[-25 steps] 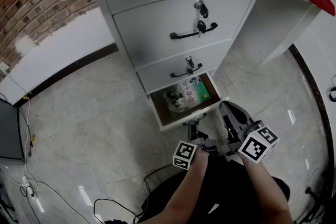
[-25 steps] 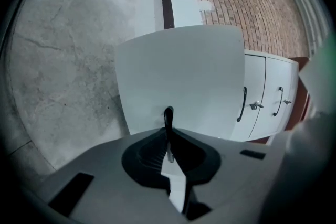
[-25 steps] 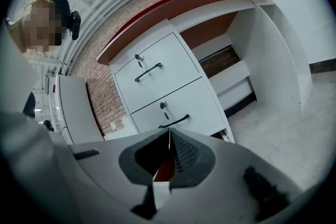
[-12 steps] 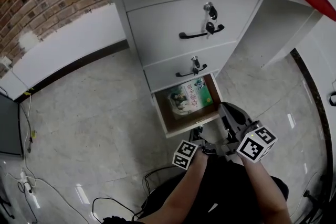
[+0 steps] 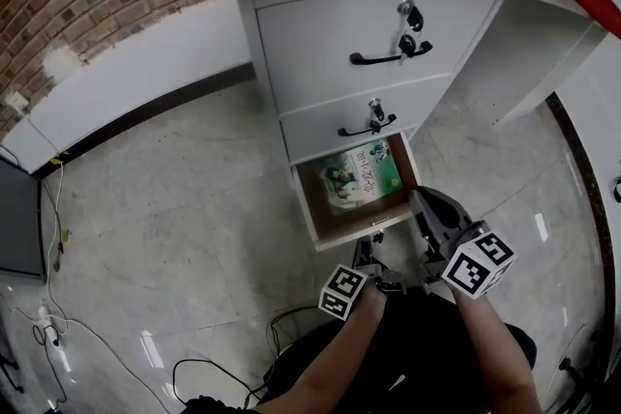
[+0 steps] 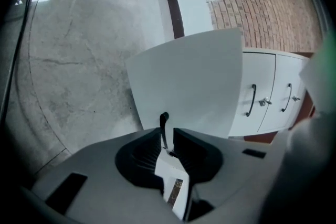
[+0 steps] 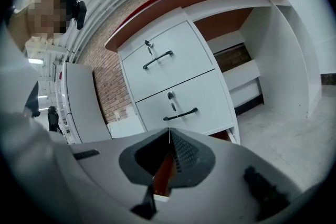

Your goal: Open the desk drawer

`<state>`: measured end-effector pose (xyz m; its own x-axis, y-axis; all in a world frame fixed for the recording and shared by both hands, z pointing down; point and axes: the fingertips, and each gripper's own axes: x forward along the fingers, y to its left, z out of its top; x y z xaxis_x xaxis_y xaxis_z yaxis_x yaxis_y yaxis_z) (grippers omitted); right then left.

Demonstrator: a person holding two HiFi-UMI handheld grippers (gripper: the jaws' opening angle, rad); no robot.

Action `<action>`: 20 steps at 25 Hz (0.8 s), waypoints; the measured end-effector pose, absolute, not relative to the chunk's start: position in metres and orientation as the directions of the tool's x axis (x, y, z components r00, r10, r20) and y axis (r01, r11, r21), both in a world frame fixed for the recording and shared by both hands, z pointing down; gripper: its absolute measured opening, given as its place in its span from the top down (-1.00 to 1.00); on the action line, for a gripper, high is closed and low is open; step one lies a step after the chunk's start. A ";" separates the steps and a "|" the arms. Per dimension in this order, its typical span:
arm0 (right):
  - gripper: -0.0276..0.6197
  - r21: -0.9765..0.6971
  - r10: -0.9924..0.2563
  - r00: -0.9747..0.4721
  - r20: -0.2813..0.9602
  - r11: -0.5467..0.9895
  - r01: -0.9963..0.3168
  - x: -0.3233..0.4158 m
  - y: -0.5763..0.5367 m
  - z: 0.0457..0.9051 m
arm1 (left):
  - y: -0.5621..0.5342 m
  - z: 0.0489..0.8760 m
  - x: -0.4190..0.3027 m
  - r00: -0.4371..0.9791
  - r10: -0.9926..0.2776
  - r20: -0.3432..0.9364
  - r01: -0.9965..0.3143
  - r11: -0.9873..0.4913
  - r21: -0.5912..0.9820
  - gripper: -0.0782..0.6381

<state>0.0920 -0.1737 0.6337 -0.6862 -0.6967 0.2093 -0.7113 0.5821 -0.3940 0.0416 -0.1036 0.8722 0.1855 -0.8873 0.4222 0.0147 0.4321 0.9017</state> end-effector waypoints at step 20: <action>0.87 -0.384 -0.738 -0.661 0.139 0.575 -0.723 0.087 -0.204 0.609 | -0.164 0.697 0.036 0.330 -0.944 -0.025 -0.378 -0.156 0.913 0.75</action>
